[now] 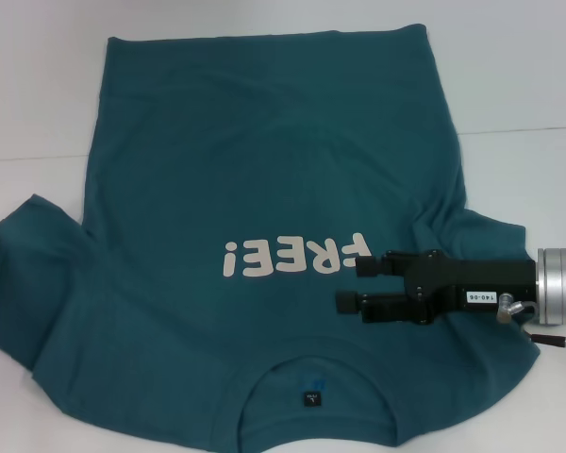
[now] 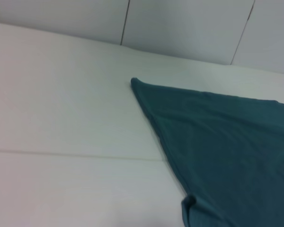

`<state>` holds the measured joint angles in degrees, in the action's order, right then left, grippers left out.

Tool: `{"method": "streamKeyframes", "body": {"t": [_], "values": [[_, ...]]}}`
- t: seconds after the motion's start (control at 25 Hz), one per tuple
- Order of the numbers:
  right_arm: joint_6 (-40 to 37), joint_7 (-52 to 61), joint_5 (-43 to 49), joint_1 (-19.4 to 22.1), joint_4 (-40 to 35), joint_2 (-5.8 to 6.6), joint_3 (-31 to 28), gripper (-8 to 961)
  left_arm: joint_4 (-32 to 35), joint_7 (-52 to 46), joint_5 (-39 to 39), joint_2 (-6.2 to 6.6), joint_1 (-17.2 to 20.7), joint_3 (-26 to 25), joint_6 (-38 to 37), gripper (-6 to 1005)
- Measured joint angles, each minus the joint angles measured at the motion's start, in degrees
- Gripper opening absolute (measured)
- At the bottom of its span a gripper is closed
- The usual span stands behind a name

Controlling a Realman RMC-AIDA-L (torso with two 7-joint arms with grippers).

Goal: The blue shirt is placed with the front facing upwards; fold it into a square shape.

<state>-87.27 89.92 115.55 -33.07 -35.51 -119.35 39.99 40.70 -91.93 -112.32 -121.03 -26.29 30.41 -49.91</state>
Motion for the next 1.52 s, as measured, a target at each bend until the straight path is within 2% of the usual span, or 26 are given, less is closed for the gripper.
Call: {"method": "streamKeyframes", "body": {"t": [0.44, 0.68, 1.08, 1.16, 1.24, 1.52], "values": [[0.0, 0.0, 0.0, 0.0, 0.0, 0.00, 0.0, 881, 1.2, -0.5, -0.4, 0.25, -0.7, 0.3, -0.4, 1], [0.0, 0.0, 0.0, 0.0, 0.0, 0.00, 0.0, 880, 1.3, -1.2, -0.4, -0.04, -0.7, 0.4, -1.9, 1], [0.2, -0.1, 0.0, 0.0, 0.0, 0.01, 0.0, 880, 3.8, -6.6, 0.2, -0.98, -1.0, 0.4, -13.0, 2], [0.3, -0.2, 0.0, 0.0, 0.0, 0.01, 0.0, 880, 3.9, -6.9, 0.2, -1.23, -1.3, 0.4, -13.5, 2], [0.4, -0.3, 0.0, 0.0, 0.0, 0.00, 0.0, 880, 3.9, -7.4, 0.3, -2.24, -2.3, 0.5, -14.4, 2], [0.4, -0.5, 0.0, 0.4, 0.0, 0.01, 0.0, 880, 1.8, -8.2, 0.3, -2.81, -4.6, 1.1, -14.5, 4]]}}
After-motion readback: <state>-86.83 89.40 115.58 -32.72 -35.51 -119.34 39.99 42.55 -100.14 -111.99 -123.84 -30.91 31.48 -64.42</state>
